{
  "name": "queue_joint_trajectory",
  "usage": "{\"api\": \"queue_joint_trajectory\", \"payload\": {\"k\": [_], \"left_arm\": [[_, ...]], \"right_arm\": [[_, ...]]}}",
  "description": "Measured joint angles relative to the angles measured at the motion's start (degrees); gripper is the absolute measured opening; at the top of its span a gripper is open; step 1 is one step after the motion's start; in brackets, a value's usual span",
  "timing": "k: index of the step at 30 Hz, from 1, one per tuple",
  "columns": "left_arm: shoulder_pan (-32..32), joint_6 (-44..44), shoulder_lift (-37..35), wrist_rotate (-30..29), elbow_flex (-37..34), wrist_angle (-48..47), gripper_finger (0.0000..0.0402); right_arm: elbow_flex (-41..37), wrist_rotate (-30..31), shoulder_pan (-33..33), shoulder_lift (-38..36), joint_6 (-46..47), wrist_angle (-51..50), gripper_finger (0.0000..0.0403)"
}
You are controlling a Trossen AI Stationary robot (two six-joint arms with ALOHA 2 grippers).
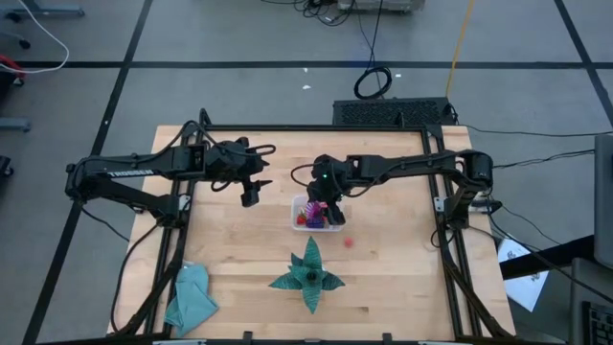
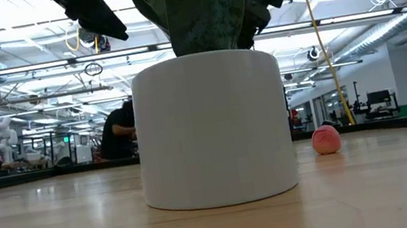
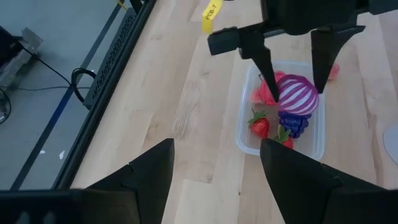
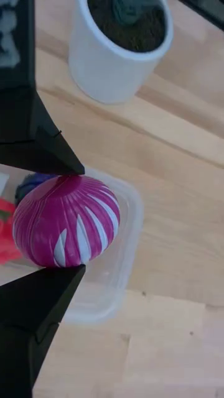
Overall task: Pick and placing Produce into tupperware
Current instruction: Put the purple onion into the transparent bin
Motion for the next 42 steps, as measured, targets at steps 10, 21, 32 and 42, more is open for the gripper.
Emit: {"api": "queue_joint_trajectory", "payload": {"k": [10,21,32,42], "left_arm": [[-0.01,0.44,0.0,0.0,-0.01,-0.02,0.0244],[0.0,0.55,0.0,0.02,-0.02,-0.02,0.0244],[0.0,0.68,0.0,0.02,-0.01,-0.04,0.0244],[0.0,1.05,0.0,0.02,0.0,-0.13,0.0244]], "right_arm": [[-0.02,-3.04,-0.02,0.6,-0.33,3.1,0.0224],[-0.02,-2.99,-0.49,0.67,-0.26,3.01,0.0224],[0.0,-2.98,-1.38,1.83,-0.39,3.27,0.0224],[0.0,-2.97,-1.38,3.78,-1.5,3.49,0.0224]]}}
